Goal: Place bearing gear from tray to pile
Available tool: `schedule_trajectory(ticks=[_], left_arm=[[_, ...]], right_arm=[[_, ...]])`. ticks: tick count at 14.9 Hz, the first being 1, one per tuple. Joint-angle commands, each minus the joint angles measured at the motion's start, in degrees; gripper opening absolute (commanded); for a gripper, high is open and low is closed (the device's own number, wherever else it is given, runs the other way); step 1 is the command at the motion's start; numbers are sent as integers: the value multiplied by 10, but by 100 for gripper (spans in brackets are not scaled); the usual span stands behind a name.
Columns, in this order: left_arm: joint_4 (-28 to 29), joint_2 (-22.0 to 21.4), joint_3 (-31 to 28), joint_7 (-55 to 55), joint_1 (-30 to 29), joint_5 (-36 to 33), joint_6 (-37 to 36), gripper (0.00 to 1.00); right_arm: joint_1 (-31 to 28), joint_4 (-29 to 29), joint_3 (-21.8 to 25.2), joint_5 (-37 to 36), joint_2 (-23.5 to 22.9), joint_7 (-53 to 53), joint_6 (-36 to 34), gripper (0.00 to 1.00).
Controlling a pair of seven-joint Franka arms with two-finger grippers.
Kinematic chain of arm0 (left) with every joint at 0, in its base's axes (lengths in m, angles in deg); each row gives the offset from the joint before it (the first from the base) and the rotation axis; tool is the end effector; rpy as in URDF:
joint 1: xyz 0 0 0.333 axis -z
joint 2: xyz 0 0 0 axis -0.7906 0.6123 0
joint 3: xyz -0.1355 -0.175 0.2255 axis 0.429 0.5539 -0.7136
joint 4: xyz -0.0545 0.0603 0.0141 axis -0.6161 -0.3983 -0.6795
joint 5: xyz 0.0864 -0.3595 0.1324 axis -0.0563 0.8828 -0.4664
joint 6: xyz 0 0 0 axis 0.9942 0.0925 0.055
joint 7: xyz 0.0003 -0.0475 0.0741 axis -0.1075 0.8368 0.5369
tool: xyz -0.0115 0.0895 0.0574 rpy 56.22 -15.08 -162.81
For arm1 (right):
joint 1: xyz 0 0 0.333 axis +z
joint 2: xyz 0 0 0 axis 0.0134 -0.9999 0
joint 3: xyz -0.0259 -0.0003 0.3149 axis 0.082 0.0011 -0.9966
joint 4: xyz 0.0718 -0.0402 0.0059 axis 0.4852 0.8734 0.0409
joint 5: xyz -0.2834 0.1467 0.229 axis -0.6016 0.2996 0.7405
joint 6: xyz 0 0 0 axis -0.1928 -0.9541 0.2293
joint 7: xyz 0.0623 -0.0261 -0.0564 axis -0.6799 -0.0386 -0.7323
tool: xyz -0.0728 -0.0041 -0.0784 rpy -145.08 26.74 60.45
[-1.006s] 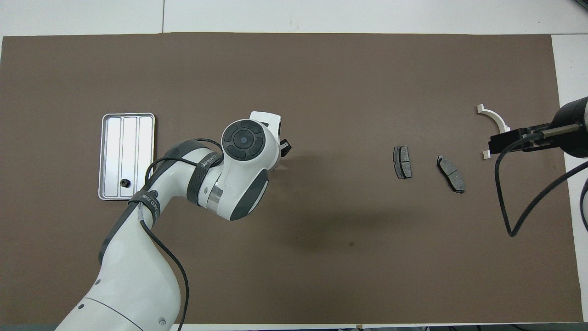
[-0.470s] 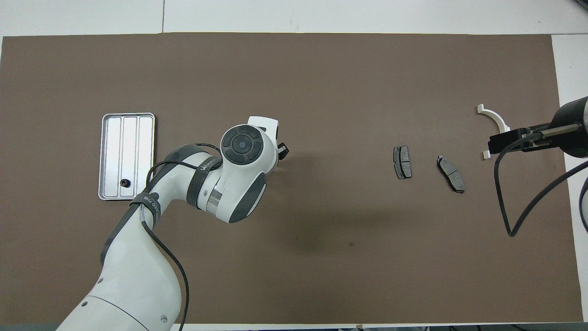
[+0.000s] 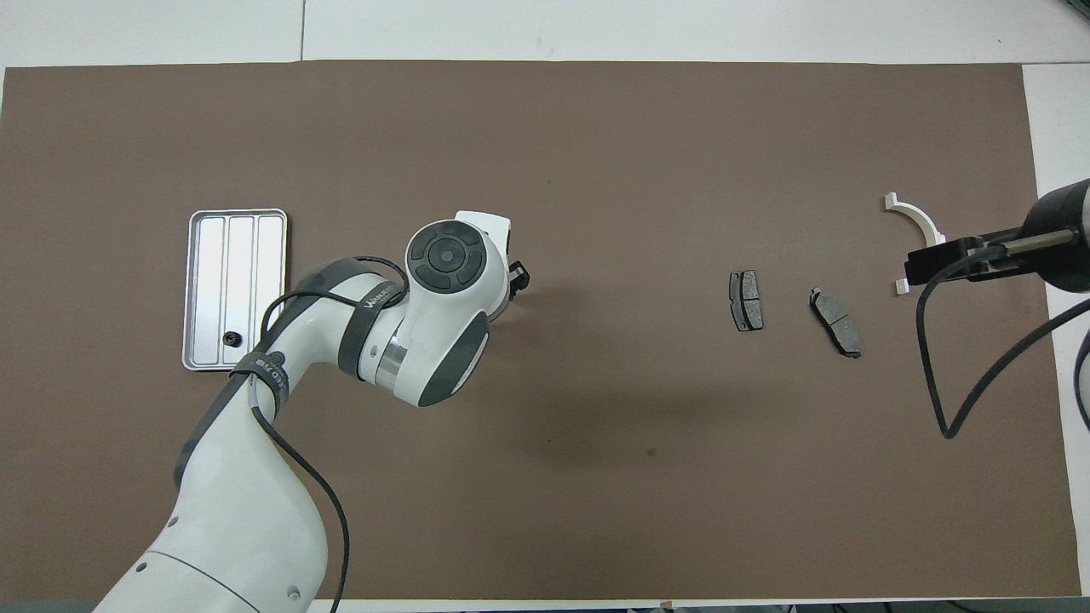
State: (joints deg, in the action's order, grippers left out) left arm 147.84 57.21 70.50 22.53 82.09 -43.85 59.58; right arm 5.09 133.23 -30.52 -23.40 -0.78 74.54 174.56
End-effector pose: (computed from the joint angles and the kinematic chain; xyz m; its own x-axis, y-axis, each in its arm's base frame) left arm 0.5419 -0.2510 0.3684 0.9207 0.3863 -0.0563 0.3852 -0.9224 -0.0297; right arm 0.5340 0.0609 0.6239 0.9996 0.0044 0.0290 0.0045 -1.0000 -0.0031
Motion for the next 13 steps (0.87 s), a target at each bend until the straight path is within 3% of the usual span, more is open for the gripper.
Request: schedule_trajectory(ticks=[1,5,8,10,13], left_arm=[[90,-75,7,148,-84,-6,1,100],[122,-87,7,322,-195,-6,19,100],[153,-94,7,442,-250,-6,58,90],[175,-93,7,461,-261,-6,85,83],[199,-87,8,453,-262,-6,130,78]], right_arm=[[49,30,-1,15,2,126,39,100],[139,32,-1,17,-48,307,94,100],[192,24,-1,29,-114,412,162,100],[226,10,-1,29,-168,482,213,100],[268,-65,-1,25,-272,560,242,100]])
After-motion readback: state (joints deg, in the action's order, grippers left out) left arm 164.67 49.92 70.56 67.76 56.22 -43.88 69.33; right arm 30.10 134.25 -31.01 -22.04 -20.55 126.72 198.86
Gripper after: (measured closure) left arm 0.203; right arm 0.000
